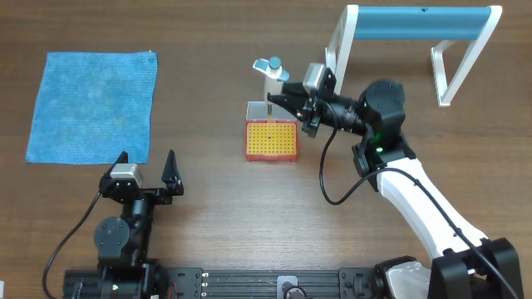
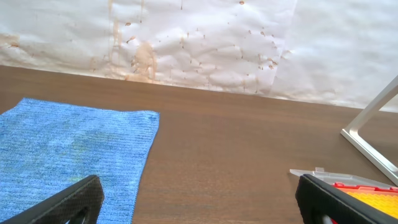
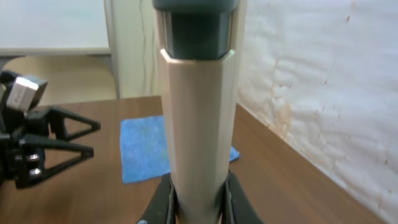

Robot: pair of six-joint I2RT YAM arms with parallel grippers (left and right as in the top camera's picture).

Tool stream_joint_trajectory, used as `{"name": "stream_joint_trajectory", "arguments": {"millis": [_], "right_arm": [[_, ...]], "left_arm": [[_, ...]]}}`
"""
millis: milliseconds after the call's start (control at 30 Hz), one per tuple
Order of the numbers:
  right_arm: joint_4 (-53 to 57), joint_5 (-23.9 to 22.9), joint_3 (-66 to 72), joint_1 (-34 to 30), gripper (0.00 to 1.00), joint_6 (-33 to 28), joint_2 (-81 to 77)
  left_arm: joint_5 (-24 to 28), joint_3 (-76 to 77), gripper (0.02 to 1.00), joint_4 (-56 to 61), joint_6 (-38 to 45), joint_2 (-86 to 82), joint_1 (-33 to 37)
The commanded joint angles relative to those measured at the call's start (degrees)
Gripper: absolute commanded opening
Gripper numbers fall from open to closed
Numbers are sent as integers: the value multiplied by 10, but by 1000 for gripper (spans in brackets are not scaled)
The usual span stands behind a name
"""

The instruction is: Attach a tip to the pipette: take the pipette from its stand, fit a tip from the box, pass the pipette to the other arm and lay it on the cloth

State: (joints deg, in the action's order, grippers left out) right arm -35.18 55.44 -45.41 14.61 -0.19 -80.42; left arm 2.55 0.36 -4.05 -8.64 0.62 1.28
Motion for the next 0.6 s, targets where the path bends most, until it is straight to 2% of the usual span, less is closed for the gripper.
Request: {"name": "stream_joint_trajectory", "arguments": {"millis": [33,300,600], "right_arm": [[72,20,-83,-3,75,8,16],[182,50,-200,2,75,13,17],[184,106,-243,1,75,77,17]], "left_arm": [[-6,0,1000,-5,8,-4,-2],[-6,0,1000,-5,8,-4,-2],[-6,0,1000,-5,8,-4,-2]]}}
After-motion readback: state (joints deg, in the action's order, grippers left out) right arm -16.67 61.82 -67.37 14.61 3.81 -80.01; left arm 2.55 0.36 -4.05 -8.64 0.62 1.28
